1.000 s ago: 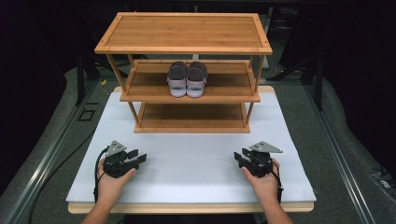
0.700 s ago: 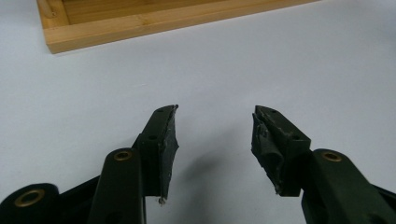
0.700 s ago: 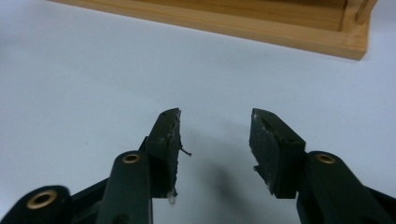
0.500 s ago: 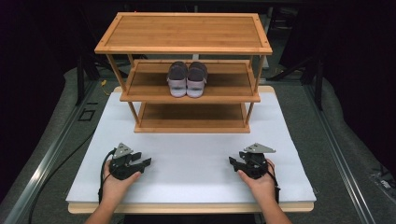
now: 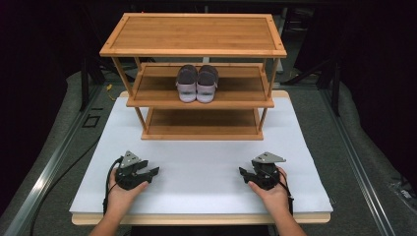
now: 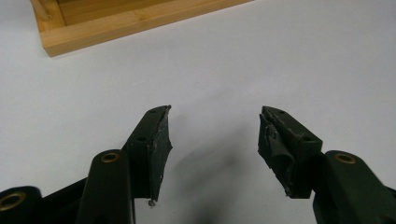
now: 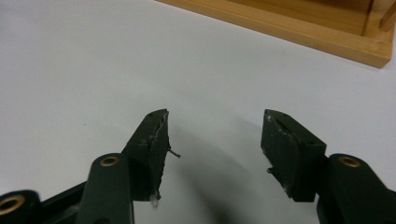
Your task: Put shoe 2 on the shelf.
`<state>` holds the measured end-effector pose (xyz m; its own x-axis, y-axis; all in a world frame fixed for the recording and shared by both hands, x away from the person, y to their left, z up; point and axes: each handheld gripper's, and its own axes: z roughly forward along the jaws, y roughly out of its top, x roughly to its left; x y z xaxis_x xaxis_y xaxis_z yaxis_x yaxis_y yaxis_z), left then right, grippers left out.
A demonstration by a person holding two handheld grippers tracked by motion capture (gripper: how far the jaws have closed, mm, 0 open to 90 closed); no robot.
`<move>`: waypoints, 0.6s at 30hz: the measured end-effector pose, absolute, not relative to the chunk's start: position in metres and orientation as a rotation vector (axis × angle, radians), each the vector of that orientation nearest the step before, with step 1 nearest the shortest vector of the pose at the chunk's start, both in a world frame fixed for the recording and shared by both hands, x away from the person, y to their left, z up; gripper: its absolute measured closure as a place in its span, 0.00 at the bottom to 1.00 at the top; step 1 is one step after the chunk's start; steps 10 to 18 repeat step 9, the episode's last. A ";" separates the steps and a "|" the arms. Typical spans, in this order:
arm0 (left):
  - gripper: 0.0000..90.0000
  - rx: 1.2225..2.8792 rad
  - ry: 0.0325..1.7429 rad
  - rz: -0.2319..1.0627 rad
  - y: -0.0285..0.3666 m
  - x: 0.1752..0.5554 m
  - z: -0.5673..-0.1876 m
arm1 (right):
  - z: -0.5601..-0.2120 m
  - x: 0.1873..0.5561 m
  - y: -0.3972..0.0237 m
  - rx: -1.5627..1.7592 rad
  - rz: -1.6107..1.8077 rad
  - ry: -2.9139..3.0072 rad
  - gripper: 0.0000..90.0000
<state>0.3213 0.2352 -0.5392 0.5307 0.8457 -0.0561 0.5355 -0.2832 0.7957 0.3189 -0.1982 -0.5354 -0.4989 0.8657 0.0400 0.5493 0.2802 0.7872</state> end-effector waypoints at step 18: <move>0.46 1.930 1.089 0.536 0.238 0.324 -0.537 | -0.533 0.317 -0.205 1.279 1.074 2.118 0.44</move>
